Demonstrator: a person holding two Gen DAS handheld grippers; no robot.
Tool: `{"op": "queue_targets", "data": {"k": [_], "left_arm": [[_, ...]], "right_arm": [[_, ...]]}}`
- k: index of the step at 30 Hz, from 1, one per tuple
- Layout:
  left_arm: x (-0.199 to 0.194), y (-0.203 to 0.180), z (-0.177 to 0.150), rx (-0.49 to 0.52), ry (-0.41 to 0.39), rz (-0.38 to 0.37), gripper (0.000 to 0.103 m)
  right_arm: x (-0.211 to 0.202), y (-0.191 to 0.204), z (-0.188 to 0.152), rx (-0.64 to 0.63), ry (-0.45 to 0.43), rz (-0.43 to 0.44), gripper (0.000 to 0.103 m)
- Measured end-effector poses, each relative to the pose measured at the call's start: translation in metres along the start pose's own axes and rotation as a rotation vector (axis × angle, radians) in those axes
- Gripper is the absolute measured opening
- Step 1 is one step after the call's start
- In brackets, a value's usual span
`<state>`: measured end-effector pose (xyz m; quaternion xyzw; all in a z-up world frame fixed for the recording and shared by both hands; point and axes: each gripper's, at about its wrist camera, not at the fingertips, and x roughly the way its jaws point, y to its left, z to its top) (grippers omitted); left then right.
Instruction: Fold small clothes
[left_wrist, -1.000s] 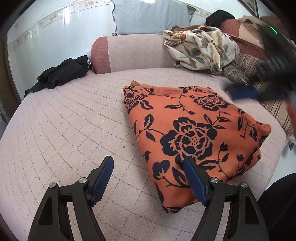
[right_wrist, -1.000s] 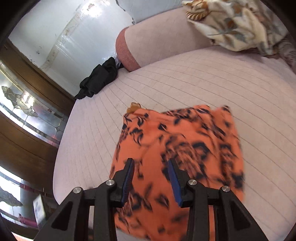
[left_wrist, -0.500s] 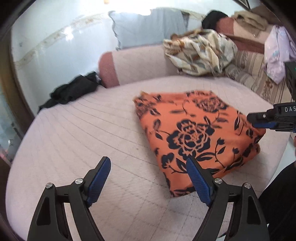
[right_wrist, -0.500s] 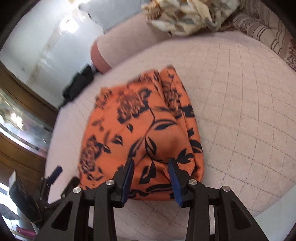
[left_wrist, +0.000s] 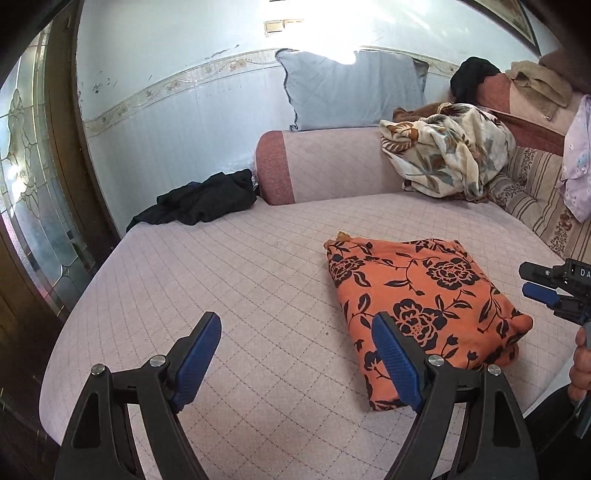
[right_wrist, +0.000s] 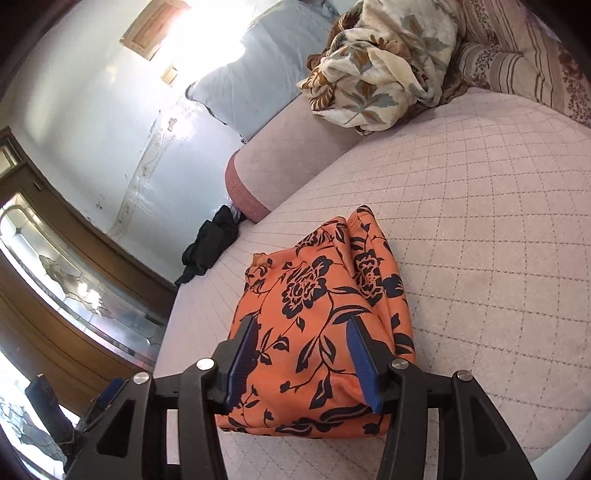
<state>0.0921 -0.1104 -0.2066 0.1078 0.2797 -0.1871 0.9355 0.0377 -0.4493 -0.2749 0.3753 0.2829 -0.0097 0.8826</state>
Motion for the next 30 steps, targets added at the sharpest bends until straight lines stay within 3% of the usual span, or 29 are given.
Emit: {"op": "queue_targets", "data": {"k": [11, 30], "left_arm": [[-0.005, -0.021, 0.012, 0.021, -0.007, 0.007, 0.084], [0.007, -0.034, 0.013, 0.019, 0.033, 0.006, 0.084]], "right_arm": [[-0.011, -0.01, 0.005, 0.055, -0.033, 0.069, 0.059], [-0.015, -0.013, 0.007, 0.06, -0.024, 0.104, 0.06]]}}
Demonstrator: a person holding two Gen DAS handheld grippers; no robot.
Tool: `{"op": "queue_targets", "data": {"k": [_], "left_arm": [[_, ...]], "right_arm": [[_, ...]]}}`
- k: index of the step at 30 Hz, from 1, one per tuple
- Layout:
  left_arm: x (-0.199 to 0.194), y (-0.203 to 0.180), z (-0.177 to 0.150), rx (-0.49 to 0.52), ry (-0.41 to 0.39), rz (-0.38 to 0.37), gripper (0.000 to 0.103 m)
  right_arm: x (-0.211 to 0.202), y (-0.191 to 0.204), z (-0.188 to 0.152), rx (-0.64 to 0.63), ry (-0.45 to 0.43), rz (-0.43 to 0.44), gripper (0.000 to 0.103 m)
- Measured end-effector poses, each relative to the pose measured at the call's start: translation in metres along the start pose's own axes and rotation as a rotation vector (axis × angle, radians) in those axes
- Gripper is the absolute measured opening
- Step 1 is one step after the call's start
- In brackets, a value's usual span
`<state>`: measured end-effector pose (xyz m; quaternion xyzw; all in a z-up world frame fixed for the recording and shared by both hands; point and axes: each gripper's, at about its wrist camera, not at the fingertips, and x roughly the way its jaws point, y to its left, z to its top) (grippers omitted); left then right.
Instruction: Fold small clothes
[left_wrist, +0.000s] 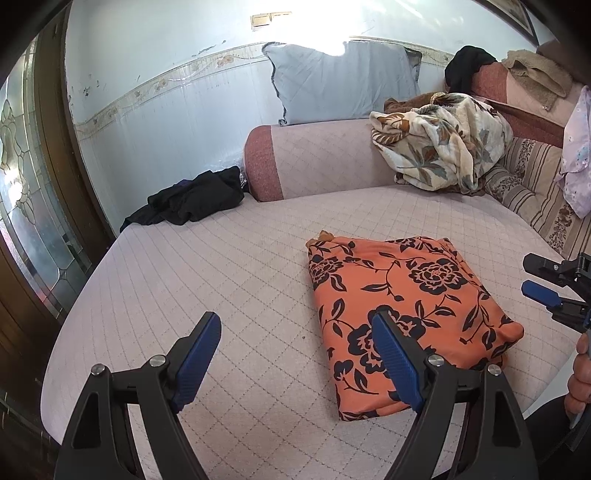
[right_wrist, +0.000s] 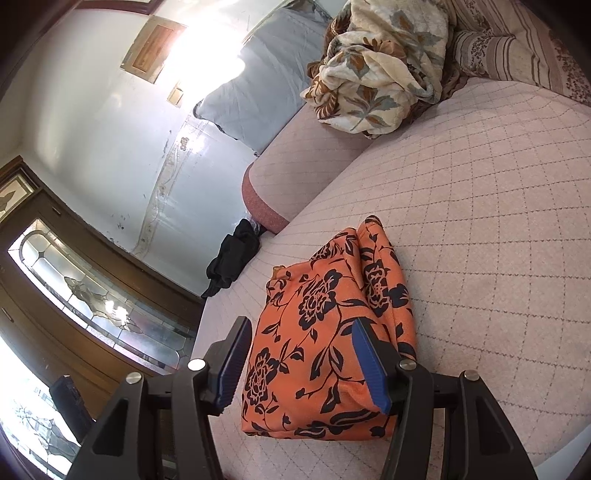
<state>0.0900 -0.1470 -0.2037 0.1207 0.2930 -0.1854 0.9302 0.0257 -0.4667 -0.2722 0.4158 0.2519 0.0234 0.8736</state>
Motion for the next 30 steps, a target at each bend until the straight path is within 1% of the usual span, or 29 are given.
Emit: {"op": "queue_targets", "data": {"k": [16, 18, 20, 28, 30], "left_arm": [[0.003, -0.001, 0.0, -0.002, 0.015, -0.001, 0.084], [0.005, -0.002, 0.0, -0.003, 0.028, -0.008, 0.086], [0.007, -0.002, -0.002, -0.008, 0.039, -0.014, 0.088], [0.012, 0.003, -0.005, -0.04, 0.063, -0.006, 0.089], [0.014, 0.005, -0.006, -0.046, 0.067, -0.002, 0.089]], "right_arm": [[0.001, 0.0, -0.002, 0.004, 0.009, 0.001, 0.06], [0.0, 0.0, -0.002, 0.006, 0.009, 0.0, 0.063], [0.0, 0.0, -0.002, 0.006, 0.007, 0.001, 0.063], [0.0, 0.0, -0.002, 0.004, 0.009, 0.0, 0.064], [0.0, -0.001, -0.002, 0.006, 0.009, 0.003, 0.067]]}}
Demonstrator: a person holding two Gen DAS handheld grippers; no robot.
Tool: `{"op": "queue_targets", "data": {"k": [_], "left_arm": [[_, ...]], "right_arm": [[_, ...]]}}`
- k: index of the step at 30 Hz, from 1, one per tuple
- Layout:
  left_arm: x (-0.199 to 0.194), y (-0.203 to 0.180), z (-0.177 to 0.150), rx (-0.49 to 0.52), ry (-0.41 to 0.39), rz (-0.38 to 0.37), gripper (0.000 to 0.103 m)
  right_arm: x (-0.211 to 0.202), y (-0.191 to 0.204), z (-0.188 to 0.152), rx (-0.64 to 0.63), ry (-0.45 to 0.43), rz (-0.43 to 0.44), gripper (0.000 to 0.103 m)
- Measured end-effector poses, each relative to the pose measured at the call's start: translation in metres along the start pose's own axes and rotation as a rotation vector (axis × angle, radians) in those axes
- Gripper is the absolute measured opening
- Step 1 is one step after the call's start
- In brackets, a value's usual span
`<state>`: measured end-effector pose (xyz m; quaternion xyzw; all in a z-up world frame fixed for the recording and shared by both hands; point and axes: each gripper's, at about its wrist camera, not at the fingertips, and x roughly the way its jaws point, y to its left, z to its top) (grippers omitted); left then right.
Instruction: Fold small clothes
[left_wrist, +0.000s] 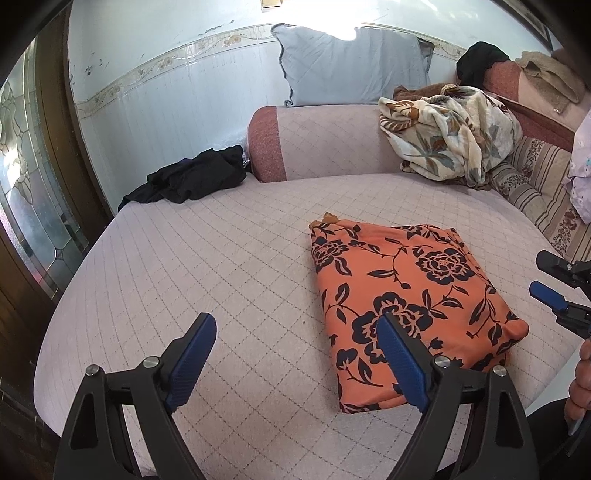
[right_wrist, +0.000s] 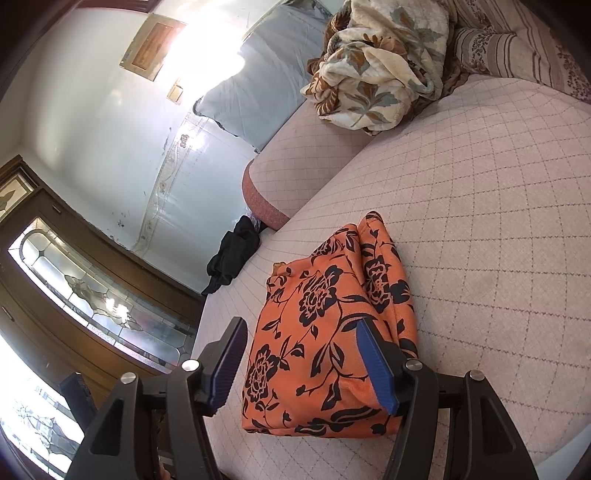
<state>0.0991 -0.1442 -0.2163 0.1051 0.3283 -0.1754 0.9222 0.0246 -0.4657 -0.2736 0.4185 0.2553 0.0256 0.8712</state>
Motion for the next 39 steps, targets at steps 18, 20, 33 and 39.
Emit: {"op": "queue_targets", "data": {"k": [18, 20, 33, 39], "left_arm": [[0.016, -0.003, -0.003, 0.002, 0.065, -0.064, 0.089], [0.027, -0.003, -0.001, -0.012, 0.118, -0.113, 0.089], [0.072, -0.02, 0.019, -0.01, 0.227, -0.116, 0.089], [0.087, -0.031, 0.006, 0.024, 0.244, -0.046, 0.089]], "right_arm": [[-0.001, -0.006, 0.001, 0.03, 0.003, -0.005, 0.068], [0.002, -0.009, 0.003, 0.045, 0.009, -0.008, 0.068], [0.04, -0.036, 0.039, 0.114, 0.048, -0.097, 0.071], [0.025, -0.01, 0.036, -0.03, 0.006, 0.054, 0.057]]}}
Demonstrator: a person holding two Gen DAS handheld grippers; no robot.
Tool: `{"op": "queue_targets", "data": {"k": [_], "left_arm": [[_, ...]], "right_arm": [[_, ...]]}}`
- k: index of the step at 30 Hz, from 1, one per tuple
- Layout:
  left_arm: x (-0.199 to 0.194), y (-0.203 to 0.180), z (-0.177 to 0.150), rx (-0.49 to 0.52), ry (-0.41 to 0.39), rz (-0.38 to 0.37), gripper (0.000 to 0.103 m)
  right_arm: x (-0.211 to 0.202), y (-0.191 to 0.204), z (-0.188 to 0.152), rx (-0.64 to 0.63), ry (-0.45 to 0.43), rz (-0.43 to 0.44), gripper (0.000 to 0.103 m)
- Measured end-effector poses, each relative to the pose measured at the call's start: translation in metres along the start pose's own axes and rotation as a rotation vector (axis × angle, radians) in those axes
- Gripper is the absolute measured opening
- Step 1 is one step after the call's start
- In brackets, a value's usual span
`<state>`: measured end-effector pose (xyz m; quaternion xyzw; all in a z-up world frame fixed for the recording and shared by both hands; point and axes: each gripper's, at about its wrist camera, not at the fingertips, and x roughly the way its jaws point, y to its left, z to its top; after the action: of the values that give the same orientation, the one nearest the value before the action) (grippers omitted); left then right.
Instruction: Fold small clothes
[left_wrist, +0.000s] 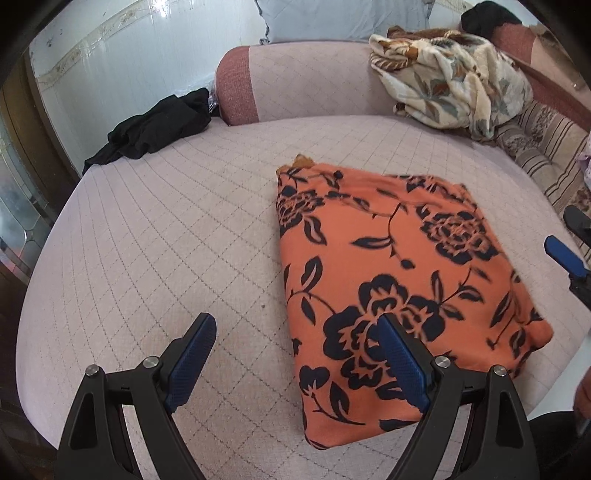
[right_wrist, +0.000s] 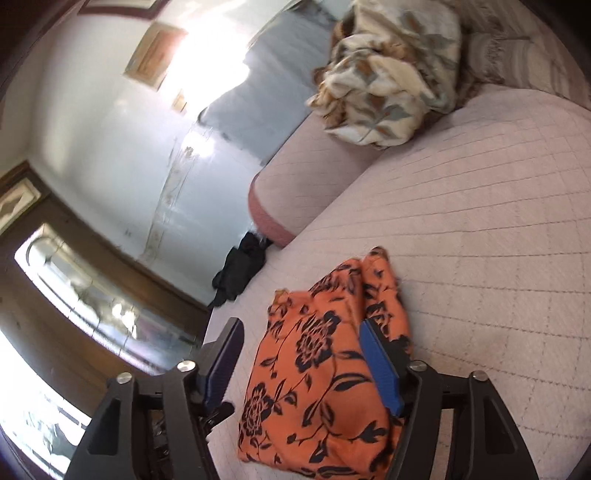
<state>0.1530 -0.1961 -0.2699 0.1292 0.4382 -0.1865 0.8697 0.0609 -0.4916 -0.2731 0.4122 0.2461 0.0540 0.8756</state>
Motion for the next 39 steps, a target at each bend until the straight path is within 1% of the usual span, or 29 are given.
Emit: {"op": "queue_targets", "data": {"k": [2, 3, 4, 6, 7, 8, 9, 10, 12, 13, 14, 15, 18, 21, 22, 23, 24, 25, 26, 28, 29, 32, 33, 35, 36, 37, 38, 39], "left_arm": [[0.012, 0.0, -0.007, 0.009, 0.04, 0.05, 0.089], [0.018, 0.001, -0.011, 0.008, 0.058, 0.061, 0.089], [0.02, 0.004, -0.013, -0.007, 0.055, 0.048, 0.09], [0.019, 0.01, -0.013, -0.034, 0.048, 0.021, 0.093], [0.018, 0.011, -0.011, -0.03, 0.053, 0.012, 0.093], [0.017, 0.012, -0.009, -0.016, 0.054, 0.016, 0.093], [0.014, 0.013, -0.007, -0.001, 0.046, 0.033, 0.093], [0.011, 0.015, -0.005, 0.005, 0.028, 0.048, 0.093], [0.005, 0.019, -0.001, -0.004, -0.009, 0.055, 0.093], [0.004, 0.022, 0.002, -0.014, -0.02, 0.056, 0.093], [0.004, 0.024, 0.005, -0.02, -0.025, 0.061, 0.093], [0.003, 0.026, 0.007, -0.025, -0.033, 0.075, 0.093], [0.008, 0.027, 0.012, -0.031, -0.033, 0.101, 0.093], [0.025, 0.023, 0.011, -0.022, 0.009, 0.109, 0.093], [0.034, 0.02, 0.01, -0.009, 0.039, 0.119, 0.093], [0.041, 0.018, 0.008, -0.002, 0.06, 0.124, 0.093], [0.042, 0.017, 0.006, -0.006, 0.055, 0.128, 0.093], [0.04, 0.017, 0.006, -0.01, 0.043, 0.13, 0.093], [0.037, 0.016, 0.006, -0.009, 0.041, 0.132, 0.093], [0.03, 0.015, 0.005, -0.001, 0.038, 0.124, 0.093], [0.024, 0.016, 0.004, -0.003, 0.027, 0.12, 0.093], [0.005, 0.02, -0.003, -0.034, -0.024, 0.096, 0.093], [0.0, 0.021, -0.006, -0.039, -0.035, 0.092, 0.093], [-0.003, 0.019, -0.014, -0.033, -0.031, 0.094, 0.093], [0.0, 0.016, -0.018, -0.024, -0.016, 0.094, 0.093], [0.008, 0.012, -0.023, -0.006, 0.019, 0.098, 0.094], [0.014, 0.01, -0.025, 0.008, 0.046, 0.098, 0.094], [0.015, 0.009, -0.027, 0.008, 0.053, 0.089, 0.094]], "right_arm": [[0.015, 0.004, -0.005, -0.015, 0.088, 0.01, 0.049], [0.022, 0.005, -0.008, -0.023, 0.124, -0.005, 0.048], [0.03, 0.004, -0.011, -0.023, 0.162, -0.031, 0.048], [0.05, -0.008, -0.018, 0.021, 0.256, -0.103, 0.046], [0.061, -0.018, -0.022, 0.058, 0.3, -0.167, 0.043], [0.066, -0.027, -0.024, 0.085, 0.319, -0.22, 0.036], [0.066, -0.032, -0.023, 0.12, 0.315, -0.224, 0.036], [0.061, -0.031, -0.019, 0.137, 0.284, -0.206, 0.036], [0.045, -0.02, -0.011, 0.098, 0.168, -0.189, 0.04], [0.037, -0.012, -0.007, 0.073, 0.108, -0.163, 0.04], [0.034, -0.006, -0.004, 0.063, 0.072, -0.122, 0.04], [0.034, -0.002, -0.003, 0.061, 0.057, -0.085, 0.04], [0.052, 0.012, -0.001, 0.049, 0.08, -0.039, 0.04], [0.079, 0.018, -0.001, 0.053, 0.136, -0.056, 0.04], [0.092, 0.015, -0.002, 0.069, 0.171, -0.1, 0.04], [0.104, 0.01, -0.003, 0.088, 0.2, -0.16, 0.043], [0.116, -0.002, -0.006, 0.13, 0.24, -0.21, 0.043], [0.119, -0.012, -0.007, 0.17, 0.252, -0.2, 0.043], [0.117, -0.016, -0.005, 0.198, 0.239, -0.176, 0.043], [0.11, -0.017, -0.003, 0.204, 0.227, -0.133, 0.045], [0.103, -0.016, -0.004, 0.204, 0.215, -0.125, 0.045], [0.076, -0.008, -0.005, 0.149, 0.166, -0.074, 0.046], [0.067, -0.004, -0.007, 0.132, 0.167, -0.06, 0.046], [0.051, -0.003, -0.017, 0.135, 0.196, -0.039, 0.046], [0.045, -0.004, -0.024, 0.143, 0.214, -0.038, 0.046], [0.04, -0.004, -0.029, 0.14, 0.229, -0.05, 0.046], [0.038, -0.005, -0.033, 0.128, 0.242, -0.08, 0.046], [0.035, -0.007, -0.04, 0.114, 0.26, -0.133, 0.046]]}}
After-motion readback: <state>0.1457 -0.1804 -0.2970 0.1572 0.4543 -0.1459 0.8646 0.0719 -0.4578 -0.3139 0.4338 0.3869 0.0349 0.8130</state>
